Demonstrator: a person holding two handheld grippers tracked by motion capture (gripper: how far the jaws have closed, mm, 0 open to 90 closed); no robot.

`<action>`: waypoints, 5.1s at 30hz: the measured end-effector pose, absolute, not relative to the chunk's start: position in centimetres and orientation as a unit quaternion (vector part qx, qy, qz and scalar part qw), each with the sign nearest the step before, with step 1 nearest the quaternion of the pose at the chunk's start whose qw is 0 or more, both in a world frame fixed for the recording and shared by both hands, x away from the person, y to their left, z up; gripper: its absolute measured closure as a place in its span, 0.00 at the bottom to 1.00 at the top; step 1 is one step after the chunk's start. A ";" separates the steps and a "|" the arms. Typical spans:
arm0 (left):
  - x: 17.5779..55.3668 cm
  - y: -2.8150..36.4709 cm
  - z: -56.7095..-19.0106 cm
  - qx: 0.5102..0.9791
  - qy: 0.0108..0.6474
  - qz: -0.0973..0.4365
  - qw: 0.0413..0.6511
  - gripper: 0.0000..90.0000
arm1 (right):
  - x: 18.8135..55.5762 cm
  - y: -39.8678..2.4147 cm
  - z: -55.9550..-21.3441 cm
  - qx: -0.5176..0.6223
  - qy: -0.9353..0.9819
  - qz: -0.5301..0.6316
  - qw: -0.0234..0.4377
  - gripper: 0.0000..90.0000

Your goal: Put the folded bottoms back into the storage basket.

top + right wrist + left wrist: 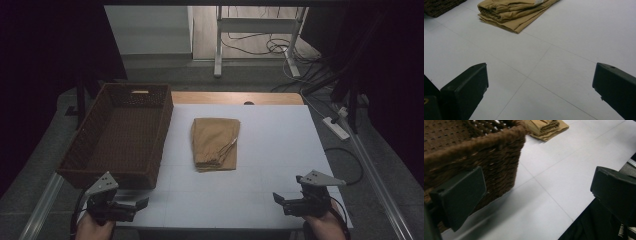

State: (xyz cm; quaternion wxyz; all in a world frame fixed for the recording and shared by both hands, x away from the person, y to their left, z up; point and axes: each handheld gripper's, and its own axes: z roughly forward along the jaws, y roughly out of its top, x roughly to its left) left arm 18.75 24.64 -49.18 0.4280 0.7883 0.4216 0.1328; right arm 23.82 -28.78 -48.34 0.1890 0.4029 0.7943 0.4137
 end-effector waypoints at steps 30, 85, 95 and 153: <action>20.3 19.3 -50.0 0.819 0.357 0.087 0.442 0.00 | 23.9 -28.8 -48.4 0.400 0.797 0.413 0.185 0.01; 29.0 12.8 -50.8 0.846 0.314 0.072 0.425 0.01 | 23.8 -28.7 -48.4 0.394 0.802 0.410 0.183 0.01; 31.5 11.8 -50.9 0.845 0.326 0.083 0.415 0.00 | 23.8 -28.7 -48.4 0.394 0.802 0.410 0.183 0.01; 47.7 10.0 -50.7 0.800 0.462 0.129 0.362 0.00 | 23.8 -28.8 -48.4 0.395 0.802 0.410 0.180 0.01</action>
